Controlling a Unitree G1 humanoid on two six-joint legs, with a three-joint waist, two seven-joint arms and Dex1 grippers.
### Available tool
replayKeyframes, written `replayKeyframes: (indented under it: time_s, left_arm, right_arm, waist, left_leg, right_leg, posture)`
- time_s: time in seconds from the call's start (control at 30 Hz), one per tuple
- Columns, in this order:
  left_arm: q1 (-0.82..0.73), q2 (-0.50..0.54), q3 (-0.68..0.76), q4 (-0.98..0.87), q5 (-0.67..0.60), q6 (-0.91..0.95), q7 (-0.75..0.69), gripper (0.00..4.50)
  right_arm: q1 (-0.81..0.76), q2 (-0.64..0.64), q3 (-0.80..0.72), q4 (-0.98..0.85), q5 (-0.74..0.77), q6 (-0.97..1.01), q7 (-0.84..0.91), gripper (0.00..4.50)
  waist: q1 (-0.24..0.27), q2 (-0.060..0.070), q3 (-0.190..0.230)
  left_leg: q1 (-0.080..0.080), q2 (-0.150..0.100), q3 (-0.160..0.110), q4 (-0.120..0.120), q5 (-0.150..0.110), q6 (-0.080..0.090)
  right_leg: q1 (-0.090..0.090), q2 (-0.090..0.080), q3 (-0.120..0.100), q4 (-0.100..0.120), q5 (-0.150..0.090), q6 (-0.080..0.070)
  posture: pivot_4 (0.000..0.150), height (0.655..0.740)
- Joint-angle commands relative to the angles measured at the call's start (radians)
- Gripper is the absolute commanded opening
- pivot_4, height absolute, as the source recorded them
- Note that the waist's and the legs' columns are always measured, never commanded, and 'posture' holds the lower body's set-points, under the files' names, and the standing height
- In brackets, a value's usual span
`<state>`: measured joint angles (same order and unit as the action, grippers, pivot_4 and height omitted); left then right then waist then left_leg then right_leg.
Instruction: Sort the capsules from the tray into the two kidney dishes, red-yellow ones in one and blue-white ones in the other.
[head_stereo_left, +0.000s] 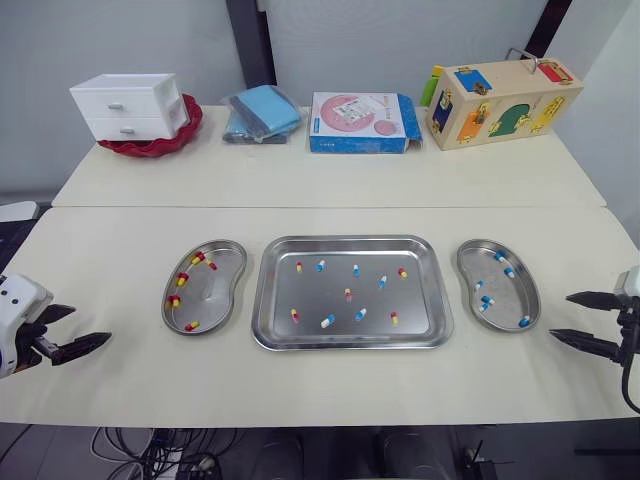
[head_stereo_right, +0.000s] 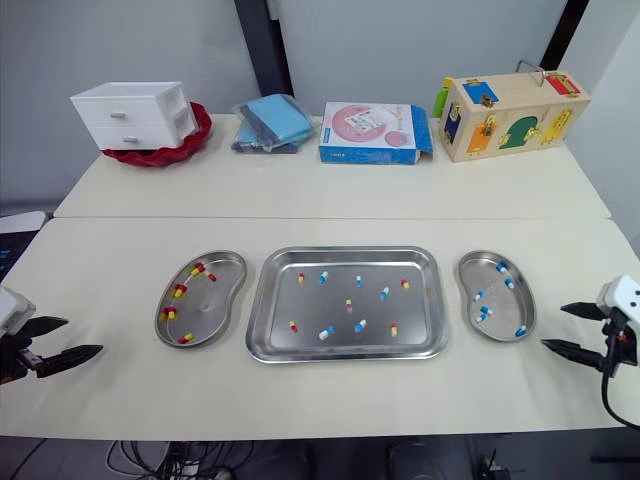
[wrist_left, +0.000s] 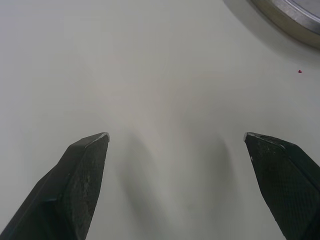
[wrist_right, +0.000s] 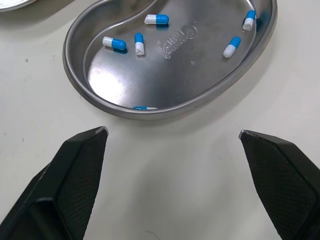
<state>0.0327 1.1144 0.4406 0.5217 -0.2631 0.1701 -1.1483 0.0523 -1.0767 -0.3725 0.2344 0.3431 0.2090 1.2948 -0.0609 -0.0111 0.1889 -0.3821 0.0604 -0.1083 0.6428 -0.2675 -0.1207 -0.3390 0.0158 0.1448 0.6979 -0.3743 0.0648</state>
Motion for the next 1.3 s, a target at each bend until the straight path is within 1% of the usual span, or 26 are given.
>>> replayKeyframes:
  time_s: [0.03, 0.17, 0.27, 0.37, 0.47, 0.53, 0.57, 0.77, 0.87, 1.3]
  left_arm:
    - [0.02, 0.026, 0.033, -0.052, -0.019, 0.032, -0.016, 4.5]
    - [0.036, 0.032, 0.048, -0.113, -0.046, 0.083, -0.039, 4.5]
    - [0.021, 0.037, 0.041, -0.143, -0.054, 0.111, -0.05, 4.5]
    - [0.0, 0.037, 0.025, -0.16, -0.047, 0.119, -0.054, 4.5]
    - [-0.021, 0.026, 0.018, -0.202, -0.06, 0.147, -0.055, 4.5]
    - [-0.026, 0.021, 0.008, -0.239, -0.066, 0.166, -0.056, 4.5]
    - [-0.031, 0.019, 0.006, -0.252, -0.07, 0.176, -0.056, 4.5]
    - [-0.055, 0.021, 0.004, -0.27, -0.068, 0.205, -0.054, 4.5]
    - [-0.045, 0.029, -0.006, -0.235, -0.038, 0.18, -0.053, 4.5]
    - [-0.03, 0.054, -0.004, -0.158, 0.008, 0.122, -0.057, 4.5]
  right_arm:
    - [0.041, -0.005, -0.078, -0.07, 0.066, 0.027, 0.036, 4.47]
    - [0.219, 0.064, -0.164, -0.279, 0.176, 0.096, 0.077, 4.47]
    - [0.339, 0.185, -0.225, -0.475, 0.253, 0.082, 0.037, 4.47]
    - [0.452, 0.289, -0.223, -0.643, 0.307, 0.091, 0.005, 4.47]
    - [0.502, 0.427, -0.185, -0.739, 0.326, 0.029, -0.066, 4.47]
    - [0.52, 0.529, -0.138, -0.756, 0.286, -0.073, -0.089, 4.47]
    - [0.534, 0.557, -0.116, -0.761, 0.264, -0.108, -0.087, 4.47]
    - [0.583, 0.612, -0.025, -0.743, 0.194, -0.253, -0.075, 4.47]
    - [0.568, 0.601, -0.004, -0.711, 0.179, -0.292, -0.072, 4.47]
    - [0.533, 0.566, 0.034, -0.621, 0.196, -0.389, -0.072, 4.47]
  waist:
    - [0.001, 0.0, 0.0]
    - [0.005, 0.0, 0.0]
    - [0.01, -0.001, 0.0]
    - [0.008, 0.0, 0.0]
    - [0.007, -0.003, -0.002]
    - [0.006, -0.005, -0.003]
    - [0.005, -0.004, -0.003]
    - [0.005, -0.004, -0.002]
    - [0.004, -0.004, -0.002]
    - [0.006, -0.004, -0.002]
  left_leg:
    - [0.0, 0.0, 0.0, 0.0, 0.0, 0.0]
    - [-0.001, 0.0, -0.001, -0.001, 0.0, 0.0]
    - [-0.001, 0.0, -0.002, -0.001, 0.0, 0.0]
    - [0.0, 0.0, -0.001, 0.0, 0.0, 0.0]
    - [0.0, 0.0, -0.002, 0.0, 0.0, 0.0]
    - [0.0, 0.001, -0.002, 0.0, 0.0, 0.0]
    - [0.0, 0.001, -0.002, 0.0, 0.0, 0.0]
    - [0.001, 0.001, -0.001, 0.0, 0.0, 0.0]
    - [0.001, 0.001, -0.001, 0.0, 0.0, 0.0]
    - [0.001, 0.001, -0.001, 0.0, 0.0, 0.0]
  right_leg:
    - [0.0, 0.0, 0.0, 0.0, 0.0, 0.0]
    - [0.0, 0.0, -0.001, 0.0, 0.0, 0.0]
    - [0.001, 0.0, -0.001, 0.0, 0.0, 0.0]
    - [0.002, 0.0, -0.001, 0.0, 0.0, 0.0]
    - [0.002, 0.0, -0.001, 0.0, 0.0, 0.0]
    - [0.002, 0.0, -0.002, 0.0, 0.0, 0.0]
    - [0.002, 0.001, -0.002, 0.0, 0.0, 0.0]
    - [0.002, 0.001, -0.001, 0.0, 0.0, 0.0]
    - [0.002, 0.001, -0.001, 0.0, 0.0, 0.0]
    - [0.002, 0.001, -0.001, 0.0, 0.0, 0.0]
  posture:
    - [0.15, 0.74]
    - [0.15, 0.74]
    - [0.15, 0.74]
    - [0.15, 0.74]
    - [0.15, 0.74]
    - [0.15, 0.74]
    - [0.15, 0.74]
    - [0.15, 0.74]
    - [0.15, 0.74]
    - [0.15, 0.74]
